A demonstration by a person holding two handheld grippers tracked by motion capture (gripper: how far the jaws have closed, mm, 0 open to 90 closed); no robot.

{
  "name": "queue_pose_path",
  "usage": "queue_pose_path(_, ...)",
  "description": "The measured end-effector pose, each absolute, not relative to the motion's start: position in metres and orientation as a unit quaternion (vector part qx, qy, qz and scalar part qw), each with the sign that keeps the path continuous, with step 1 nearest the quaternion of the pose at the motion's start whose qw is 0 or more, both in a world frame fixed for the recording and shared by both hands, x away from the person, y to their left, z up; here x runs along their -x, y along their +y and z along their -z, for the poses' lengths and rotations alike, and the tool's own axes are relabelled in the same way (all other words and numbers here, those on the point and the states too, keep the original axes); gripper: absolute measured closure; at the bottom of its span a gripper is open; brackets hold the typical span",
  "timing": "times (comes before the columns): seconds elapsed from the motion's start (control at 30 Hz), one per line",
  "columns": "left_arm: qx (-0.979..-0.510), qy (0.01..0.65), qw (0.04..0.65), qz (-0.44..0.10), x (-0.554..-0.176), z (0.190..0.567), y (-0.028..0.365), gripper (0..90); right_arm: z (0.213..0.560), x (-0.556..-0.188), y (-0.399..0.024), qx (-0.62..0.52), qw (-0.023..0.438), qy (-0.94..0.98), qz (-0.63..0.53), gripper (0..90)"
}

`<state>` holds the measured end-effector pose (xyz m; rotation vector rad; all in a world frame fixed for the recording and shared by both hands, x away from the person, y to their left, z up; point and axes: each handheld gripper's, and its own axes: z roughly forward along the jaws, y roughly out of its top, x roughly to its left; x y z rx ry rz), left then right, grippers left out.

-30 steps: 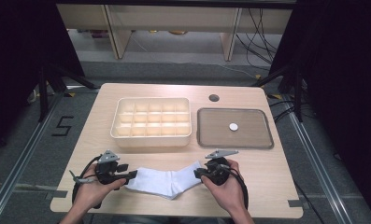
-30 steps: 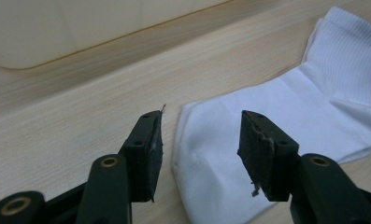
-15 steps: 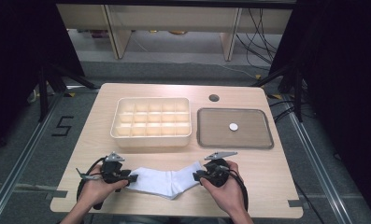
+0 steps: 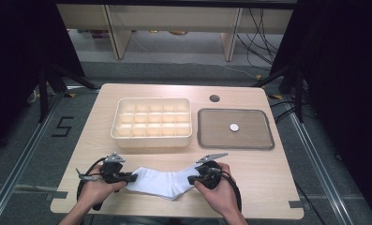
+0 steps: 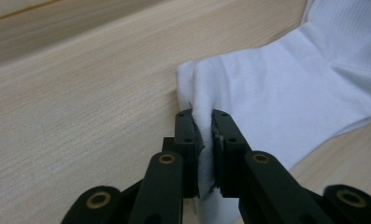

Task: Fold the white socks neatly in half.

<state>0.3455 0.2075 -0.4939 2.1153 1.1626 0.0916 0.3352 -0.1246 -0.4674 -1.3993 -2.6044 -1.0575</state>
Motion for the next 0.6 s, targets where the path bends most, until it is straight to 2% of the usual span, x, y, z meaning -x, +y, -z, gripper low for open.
queue_pose_path(0.3, -0.815, 0.440, 0.376, -0.013, -0.342, 0.477, 0.205, 81.4, 0.476, -0.338, -0.086, 0.405, 0.039, -0.847, 0.341, 90.0)
queue_pose_path(0.33, -0.814, 0.440, 0.379, -0.009, -0.342, 0.476, 0.205, 81.4, 0.475, -0.335, -0.081, 0.427, 0.053, -0.843, 0.322, 90.0)
queue_pose_path(0.6, -0.810, 0.434, 0.394, 0.003, -0.340, 0.467, 0.202, 81.3, 0.491, -0.339, -0.060, 0.414, 0.072, -0.848, 0.323, 90.0)
